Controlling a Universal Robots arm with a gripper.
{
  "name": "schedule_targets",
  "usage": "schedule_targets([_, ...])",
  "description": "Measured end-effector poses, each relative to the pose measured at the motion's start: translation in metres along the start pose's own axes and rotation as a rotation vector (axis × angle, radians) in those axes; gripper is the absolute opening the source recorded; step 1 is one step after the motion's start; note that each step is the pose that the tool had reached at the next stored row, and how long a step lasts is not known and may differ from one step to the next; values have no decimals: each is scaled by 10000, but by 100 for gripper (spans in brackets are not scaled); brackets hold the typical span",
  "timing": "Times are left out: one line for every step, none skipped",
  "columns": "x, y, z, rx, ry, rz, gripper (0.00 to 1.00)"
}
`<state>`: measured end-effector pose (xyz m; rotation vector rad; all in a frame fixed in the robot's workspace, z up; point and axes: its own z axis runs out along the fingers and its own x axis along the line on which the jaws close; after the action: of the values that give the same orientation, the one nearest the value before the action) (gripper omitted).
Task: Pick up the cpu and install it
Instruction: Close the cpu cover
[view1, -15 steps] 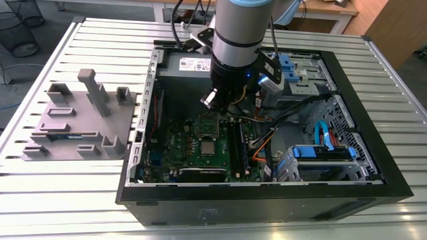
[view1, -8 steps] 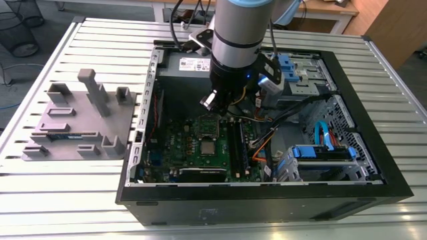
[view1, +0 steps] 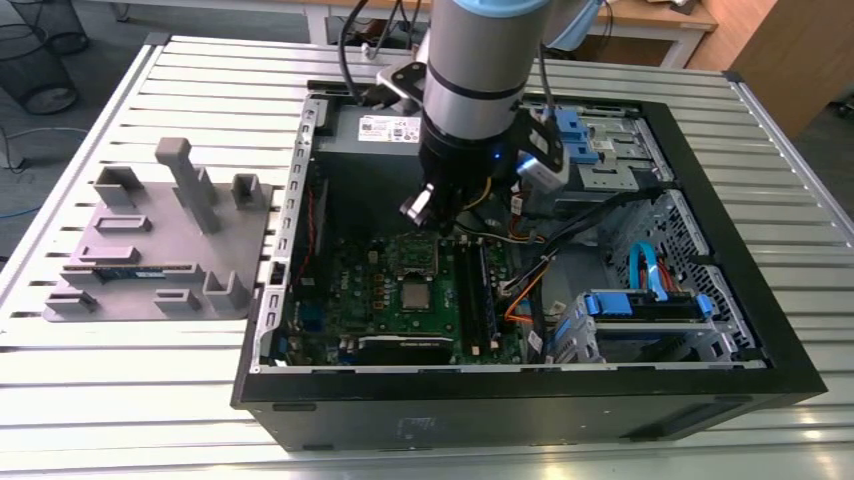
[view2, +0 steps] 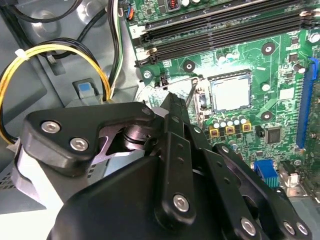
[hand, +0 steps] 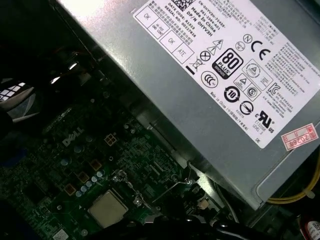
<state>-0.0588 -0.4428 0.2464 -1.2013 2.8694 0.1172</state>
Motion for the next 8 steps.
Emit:
schedule_targets([4, -4, 0, 11, 12, -13, 11])
schedule_targets([8, -6, 0, 23, 26, -24, 11])
schedule_targets([11, -10, -1, 37, 42, -35, 11])
schedule_targets([15, -12, -1, 54, 59, -45, 11])
schedule_targets([18, -15, -1, 72, 79, -54, 11])
schedule_targets([22, -18, -2, 90, 99, -63, 11])
schedule_targets([24, -20, -3, 110, 122, -72, 11])
schedule_targets([27, -23, -4, 129, 142, -80, 11])
